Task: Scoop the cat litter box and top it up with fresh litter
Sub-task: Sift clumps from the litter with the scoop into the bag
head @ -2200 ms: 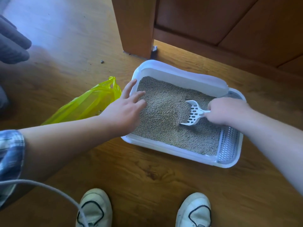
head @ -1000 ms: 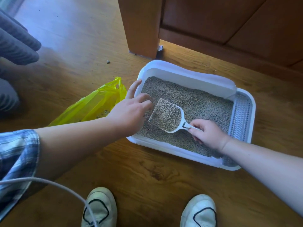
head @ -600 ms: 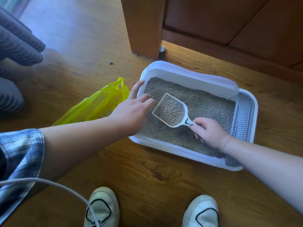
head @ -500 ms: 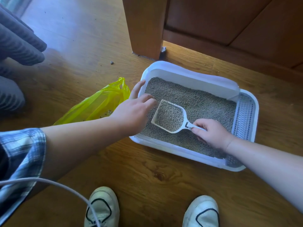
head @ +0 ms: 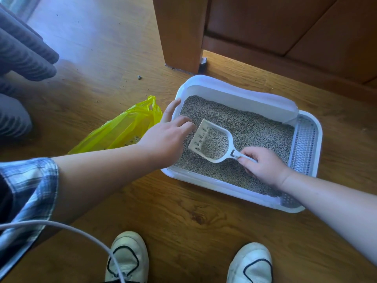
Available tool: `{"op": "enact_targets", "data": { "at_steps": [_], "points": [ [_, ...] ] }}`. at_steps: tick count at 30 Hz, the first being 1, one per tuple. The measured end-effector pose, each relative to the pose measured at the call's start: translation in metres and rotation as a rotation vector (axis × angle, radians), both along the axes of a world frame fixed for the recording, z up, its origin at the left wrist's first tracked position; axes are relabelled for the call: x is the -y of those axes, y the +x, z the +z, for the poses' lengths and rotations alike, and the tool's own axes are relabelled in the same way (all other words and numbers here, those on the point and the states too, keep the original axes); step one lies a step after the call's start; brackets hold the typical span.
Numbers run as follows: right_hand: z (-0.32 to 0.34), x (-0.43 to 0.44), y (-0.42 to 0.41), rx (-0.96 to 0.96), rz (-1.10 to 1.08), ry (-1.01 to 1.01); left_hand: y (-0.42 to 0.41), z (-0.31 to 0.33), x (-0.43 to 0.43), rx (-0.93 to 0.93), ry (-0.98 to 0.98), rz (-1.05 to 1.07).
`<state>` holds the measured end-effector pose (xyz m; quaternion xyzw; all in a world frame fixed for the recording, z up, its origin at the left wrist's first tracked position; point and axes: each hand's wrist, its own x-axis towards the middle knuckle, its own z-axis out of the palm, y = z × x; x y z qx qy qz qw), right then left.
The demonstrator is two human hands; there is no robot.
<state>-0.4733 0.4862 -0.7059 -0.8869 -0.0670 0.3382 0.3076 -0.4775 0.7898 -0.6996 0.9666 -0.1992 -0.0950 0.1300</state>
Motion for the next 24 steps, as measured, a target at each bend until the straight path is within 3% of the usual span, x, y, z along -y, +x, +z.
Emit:
{"op": "enact_targets", "data": {
  "at_steps": [4, 10, 24],
  "points": [
    [0.0, -0.001, 0.001, -0.021, -0.048, -0.004, 0.0, 0.002, 0.001, 0.007, -0.002, 0.01],
    [0.005, 0.0, 0.003, 0.044, 0.025, -0.224, 0.0, 0.001, 0.0, 0.015, -0.013, 0.0],
    [0.018, 0.004, 0.01, 0.063, 0.104, -0.291, -0.001, 0.005, 0.001, -0.005, -0.015, 0.022]
  ]
}}
